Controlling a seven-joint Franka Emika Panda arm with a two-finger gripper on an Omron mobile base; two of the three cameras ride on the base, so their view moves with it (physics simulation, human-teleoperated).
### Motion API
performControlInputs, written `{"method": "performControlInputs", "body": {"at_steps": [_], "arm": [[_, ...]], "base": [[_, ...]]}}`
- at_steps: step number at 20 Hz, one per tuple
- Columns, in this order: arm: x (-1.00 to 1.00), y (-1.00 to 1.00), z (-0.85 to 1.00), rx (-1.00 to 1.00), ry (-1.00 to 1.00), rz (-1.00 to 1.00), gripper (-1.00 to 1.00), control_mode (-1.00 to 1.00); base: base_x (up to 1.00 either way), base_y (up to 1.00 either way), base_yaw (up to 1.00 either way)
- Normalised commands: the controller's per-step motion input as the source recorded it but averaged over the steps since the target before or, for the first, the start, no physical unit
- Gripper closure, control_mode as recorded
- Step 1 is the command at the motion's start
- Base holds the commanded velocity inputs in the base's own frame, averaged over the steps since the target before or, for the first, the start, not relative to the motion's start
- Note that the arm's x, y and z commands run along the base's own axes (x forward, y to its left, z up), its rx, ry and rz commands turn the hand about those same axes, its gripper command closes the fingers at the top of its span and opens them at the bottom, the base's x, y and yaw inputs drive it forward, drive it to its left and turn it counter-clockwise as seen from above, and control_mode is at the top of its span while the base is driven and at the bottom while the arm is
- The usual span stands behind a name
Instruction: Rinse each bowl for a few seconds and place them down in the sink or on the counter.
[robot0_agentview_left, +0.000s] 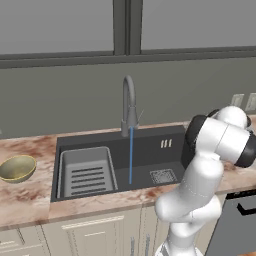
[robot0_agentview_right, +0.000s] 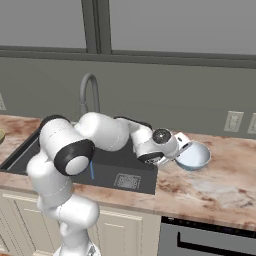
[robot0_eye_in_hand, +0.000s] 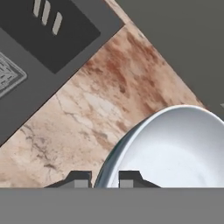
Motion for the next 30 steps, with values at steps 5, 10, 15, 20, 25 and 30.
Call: {"method": "performControlInputs", "body": {"at_steps": [5,10,15,20,25,30], "arm": [[-0.06,0.16,0.53,-0.03,0.06,0.17,1.0,-1.0],[-0.11,0.17,0.6,-0.06,0.05,0.16,1.0,-1.0],[-0.18,0.16,0.55,-0.05,0.07,0.15,1.0,-1.0],[-0.23,0.2,0.47,-0.05,0.08,0.14,1.0,-1.0],[-0.28,0.26,0.3,-0.06,0.08,0.12,1.0,-1.0],[-0.27,0.25,0.19,-0.03,0.09,0.12,1.0,-1.0]], "base": [[0.0,0.0,0.0],[0.0,0.0,0.0],[0.0,0.0,0.0],[0.0,0.0,0.0],[0.0,0.0,0.0],[0.0,0.0,0.0]]}}
